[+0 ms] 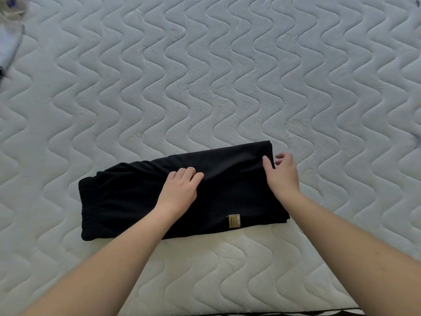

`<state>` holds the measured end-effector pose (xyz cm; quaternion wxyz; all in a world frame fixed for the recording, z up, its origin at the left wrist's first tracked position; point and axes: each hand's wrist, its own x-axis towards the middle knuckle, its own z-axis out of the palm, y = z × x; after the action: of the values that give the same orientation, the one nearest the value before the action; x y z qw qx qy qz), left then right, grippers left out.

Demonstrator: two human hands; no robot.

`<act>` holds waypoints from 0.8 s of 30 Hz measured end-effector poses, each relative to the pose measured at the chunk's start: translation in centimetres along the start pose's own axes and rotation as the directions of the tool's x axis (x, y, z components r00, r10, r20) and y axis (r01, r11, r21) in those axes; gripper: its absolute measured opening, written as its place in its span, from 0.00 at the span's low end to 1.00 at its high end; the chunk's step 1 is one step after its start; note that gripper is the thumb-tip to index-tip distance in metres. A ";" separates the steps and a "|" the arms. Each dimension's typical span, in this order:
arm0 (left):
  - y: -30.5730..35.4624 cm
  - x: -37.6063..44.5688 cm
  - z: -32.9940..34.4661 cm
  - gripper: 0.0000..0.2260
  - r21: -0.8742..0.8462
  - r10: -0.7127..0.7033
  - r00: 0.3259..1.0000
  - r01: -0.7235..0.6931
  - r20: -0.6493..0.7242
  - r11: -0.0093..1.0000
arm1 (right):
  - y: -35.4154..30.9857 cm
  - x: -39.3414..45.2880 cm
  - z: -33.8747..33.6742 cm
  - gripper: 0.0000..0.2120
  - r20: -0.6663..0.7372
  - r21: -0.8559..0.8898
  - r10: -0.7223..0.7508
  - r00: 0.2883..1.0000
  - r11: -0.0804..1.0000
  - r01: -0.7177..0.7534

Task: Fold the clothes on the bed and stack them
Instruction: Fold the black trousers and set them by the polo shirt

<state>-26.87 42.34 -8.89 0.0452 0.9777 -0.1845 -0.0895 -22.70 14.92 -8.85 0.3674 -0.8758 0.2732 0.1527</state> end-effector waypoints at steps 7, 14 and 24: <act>0.4 0.3 0.6 0.17 -0.044 0.077 0.994 -0.081 -0.081 0.996 | -0.1 1.5 0.7 0.16 0.028 -0.079 0.166 0.986 0.983 -0.163; -0.7 -0.6 0.4 0.15 -0.031 0.184 0.962 -0.194 -0.201 0.980 | 1.0 1.1 -1.0 0.06 -0.065 0.040 0.016 0.998 0.999 -0.014; 0.0 -0.7 1.3 0.13 -0.028 0.089 0.993 -0.091 -0.075 0.995 | 1.5 1.3 -0.9 0.28 0.097 -0.002 0.101 0.990 0.995 -0.101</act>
<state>-27.78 42.50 -10.06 0.0713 0.9702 -0.2251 -0.0542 -22.49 12.87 -9.68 0.3732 -0.8520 0.2991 0.2132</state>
